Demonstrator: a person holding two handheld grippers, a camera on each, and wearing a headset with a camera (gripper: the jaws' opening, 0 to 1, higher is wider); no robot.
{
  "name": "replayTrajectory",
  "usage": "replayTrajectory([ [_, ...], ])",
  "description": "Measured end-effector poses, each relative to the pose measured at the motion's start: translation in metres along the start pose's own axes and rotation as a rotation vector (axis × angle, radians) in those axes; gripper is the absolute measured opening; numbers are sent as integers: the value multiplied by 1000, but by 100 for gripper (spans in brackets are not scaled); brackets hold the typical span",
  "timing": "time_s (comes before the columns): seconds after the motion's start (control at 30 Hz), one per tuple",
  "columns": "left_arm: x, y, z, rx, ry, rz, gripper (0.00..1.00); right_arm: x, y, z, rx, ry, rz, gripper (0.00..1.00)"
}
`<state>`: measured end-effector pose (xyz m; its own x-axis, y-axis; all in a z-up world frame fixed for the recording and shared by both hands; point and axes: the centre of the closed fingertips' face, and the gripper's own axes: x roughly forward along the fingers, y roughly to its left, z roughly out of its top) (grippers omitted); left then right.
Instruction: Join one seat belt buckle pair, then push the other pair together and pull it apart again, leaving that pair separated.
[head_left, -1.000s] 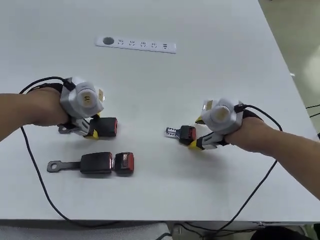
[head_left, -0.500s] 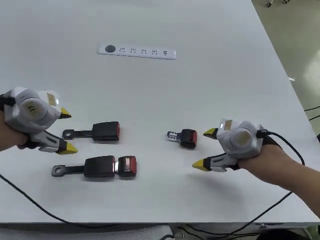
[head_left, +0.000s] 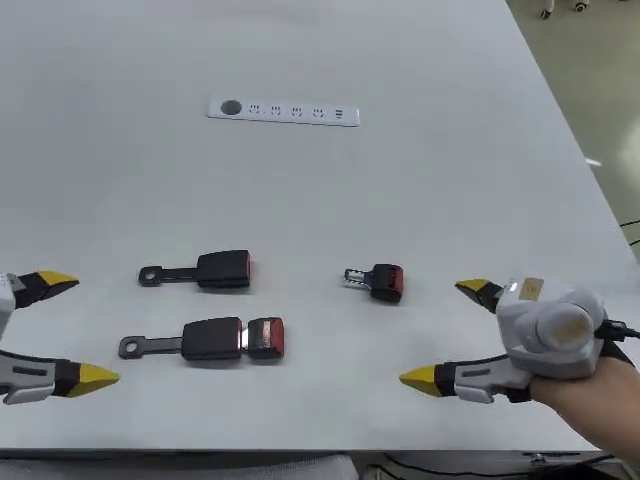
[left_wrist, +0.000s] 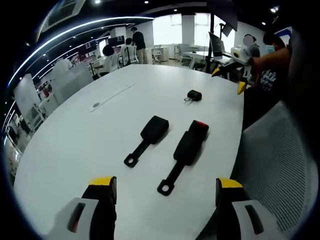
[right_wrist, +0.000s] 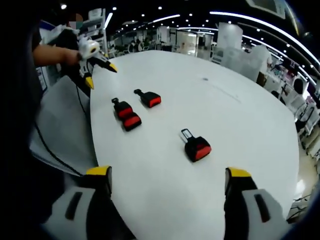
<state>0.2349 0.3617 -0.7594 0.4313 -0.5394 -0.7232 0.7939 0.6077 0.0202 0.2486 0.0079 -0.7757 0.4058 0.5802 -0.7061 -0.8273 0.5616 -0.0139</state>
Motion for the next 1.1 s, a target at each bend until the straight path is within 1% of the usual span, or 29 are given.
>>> replayTrajectory([
  [0.07, -4, -2, 3, -11, -16, -3, 87, -3, 1, 5, 13, -17, -13, 98],
  [0.13, -7, -4, 6, -41, -40, -11, 92, -3, 4, 9, 28, -36, -11, 99],
  [0.23, -10, 1, 3, -48, -32, 7, 97, 0, 8, 9, 29, -43, -11, 100],
  [0.27, -12, 5, -2, -64, -16, 27, 99, 1, 9, 8, 34, -40, -14, 100],
  [0.3, -13, 7, -2, -73, -25, 30, 100, 1, 9, 8, 38, -40, -15, 100],
  [0.37, -15, 7, -2, -93, -34, 28, 100, 1, 10, 7, 51, -39, -16, 100],
  [0.43, -15, 7, -4, -94, -26, 28, 100, -1, 8, 8, 61, -42, -26, 100],
  [0.5, -17, 7, -5, -103, -27, 34, 100, -3, 7, 6, 68, -34, -23, 100],
  [0.53, -19, 7, -1, -135, -51, 37, 100, -4, 6, 5, 56, -28, -25, 100],
  [0.57, -20, 7, 1, -151, -68, 40, 100, -4, 5, 4, 49, -26, -26, 100],
  [0.6, -21, 7, 3, -155, -79, 44, 100, -6, 4, 3, 36, -19, -28, 100],
  [0.67, -22, 7, 4, -164, -85, 48, 100, -7, 3, 2, 26, -12, -32, 100],
  [0.77, -23, 4, 5, -171, -106, 47, 100, -7, 5, 2, 32, -16, -31, 100],
  [0.97, -26, 3, 5, -179, -119, 58, 100, -4, 11, -1, 44, -24, -31, 100],
  [1.1, -27, 4, 3, -190, -118, 69, 100, -4, 11, -3, 53, -23, -32, 100],
])
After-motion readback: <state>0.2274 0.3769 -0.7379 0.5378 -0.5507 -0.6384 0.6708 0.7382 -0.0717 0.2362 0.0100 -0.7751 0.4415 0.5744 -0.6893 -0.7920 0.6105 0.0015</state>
